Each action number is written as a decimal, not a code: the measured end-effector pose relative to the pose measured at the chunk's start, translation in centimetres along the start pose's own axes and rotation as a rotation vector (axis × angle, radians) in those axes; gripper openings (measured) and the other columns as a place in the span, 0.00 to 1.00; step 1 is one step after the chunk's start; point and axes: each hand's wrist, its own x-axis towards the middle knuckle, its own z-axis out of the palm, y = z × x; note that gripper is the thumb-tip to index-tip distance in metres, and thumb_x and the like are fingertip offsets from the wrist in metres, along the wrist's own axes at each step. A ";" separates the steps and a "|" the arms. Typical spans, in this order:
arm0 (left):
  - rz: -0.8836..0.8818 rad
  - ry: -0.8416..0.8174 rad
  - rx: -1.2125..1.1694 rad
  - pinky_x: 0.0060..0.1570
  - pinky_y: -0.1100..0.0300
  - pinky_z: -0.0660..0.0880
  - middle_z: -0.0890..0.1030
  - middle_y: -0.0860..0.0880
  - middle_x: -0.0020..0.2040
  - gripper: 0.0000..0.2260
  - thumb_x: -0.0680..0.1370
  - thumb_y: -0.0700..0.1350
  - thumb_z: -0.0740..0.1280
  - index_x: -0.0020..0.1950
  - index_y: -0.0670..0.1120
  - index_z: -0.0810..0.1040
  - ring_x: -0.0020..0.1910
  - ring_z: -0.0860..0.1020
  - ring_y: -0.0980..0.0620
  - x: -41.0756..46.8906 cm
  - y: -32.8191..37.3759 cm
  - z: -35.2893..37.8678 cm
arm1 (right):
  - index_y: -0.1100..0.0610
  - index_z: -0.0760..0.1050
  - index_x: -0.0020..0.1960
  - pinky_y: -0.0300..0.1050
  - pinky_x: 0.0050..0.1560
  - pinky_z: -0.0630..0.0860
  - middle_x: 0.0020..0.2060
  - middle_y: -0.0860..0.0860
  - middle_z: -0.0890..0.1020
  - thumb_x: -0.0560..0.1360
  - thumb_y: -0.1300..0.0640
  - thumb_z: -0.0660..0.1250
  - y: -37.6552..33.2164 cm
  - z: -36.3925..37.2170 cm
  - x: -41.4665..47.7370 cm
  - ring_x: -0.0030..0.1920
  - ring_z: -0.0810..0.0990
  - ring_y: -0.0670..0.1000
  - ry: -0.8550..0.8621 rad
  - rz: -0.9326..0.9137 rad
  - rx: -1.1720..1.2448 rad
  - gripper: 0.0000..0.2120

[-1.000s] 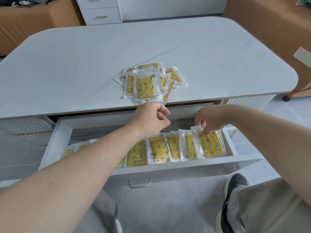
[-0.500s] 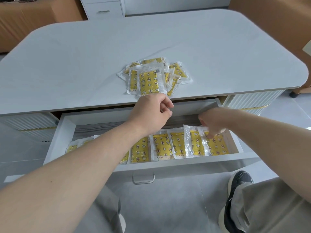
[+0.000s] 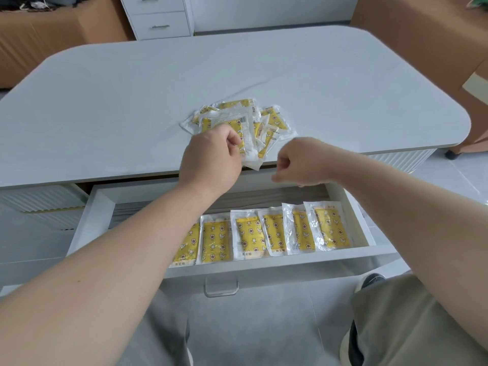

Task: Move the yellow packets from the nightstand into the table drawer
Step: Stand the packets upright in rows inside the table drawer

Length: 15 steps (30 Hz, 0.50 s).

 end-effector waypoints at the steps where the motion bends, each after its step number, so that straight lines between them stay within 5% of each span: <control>1: -0.026 0.012 0.028 0.48 0.54 0.80 0.82 0.53 0.47 0.07 0.79 0.39 0.65 0.53 0.48 0.81 0.46 0.80 0.52 0.2 -0.3 -0.1 | 0.54 0.76 0.40 0.41 0.35 0.70 0.37 0.48 0.80 0.76 0.49 0.69 -0.4 -0.1 0.4 0.41 0.77 0.49 0.092 0.012 0.071 0.10; 5: -0.109 -0.057 0.193 0.56 0.53 0.73 0.78 0.48 0.63 0.17 0.78 0.37 0.65 0.66 0.46 0.76 0.62 0.75 0.46 0.5 -1.2 -0.5 | 0.54 0.76 0.51 0.43 0.38 0.72 0.44 0.49 0.80 0.79 0.44 0.65 -2.2 0.7 2.0 0.46 0.79 0.53 0.361 0.095 0.262 0.13; 9: -0.128 -0.168 0.289 0.60 0.48 0.74 0.76 0.44 0.65 0.23 0.75 0.34 0.65 0.70 0.43 0.71 0.63 0.74 0.42 0.2 -1.3 -0.8 | 0.55 0.73 0.68 0.54 0.62 0.71 0.64 0.56 0.72 0.77 0.31 0.59 -3.6 2.3 3.4 0.66 0.70 0.58 0.425 0.136 0.135 0.32; 15: -0.165 -0.312 0.489 0.65 0.48 0.70 0.61 0.43 0.79 0.31 0.74 0.36 0.64 0.77 0.44 0.63 0.73 0.65 0.43 0.0 -2.1 -0.9 | 0.55 0.72 0.67 0.56 0.68 0.62 0.67 0.56 0.69 0.74 0.24 0.54 -4.8 3.6 5.2 0.70 0.62 0.60 0.479 0.202 0.056 0.39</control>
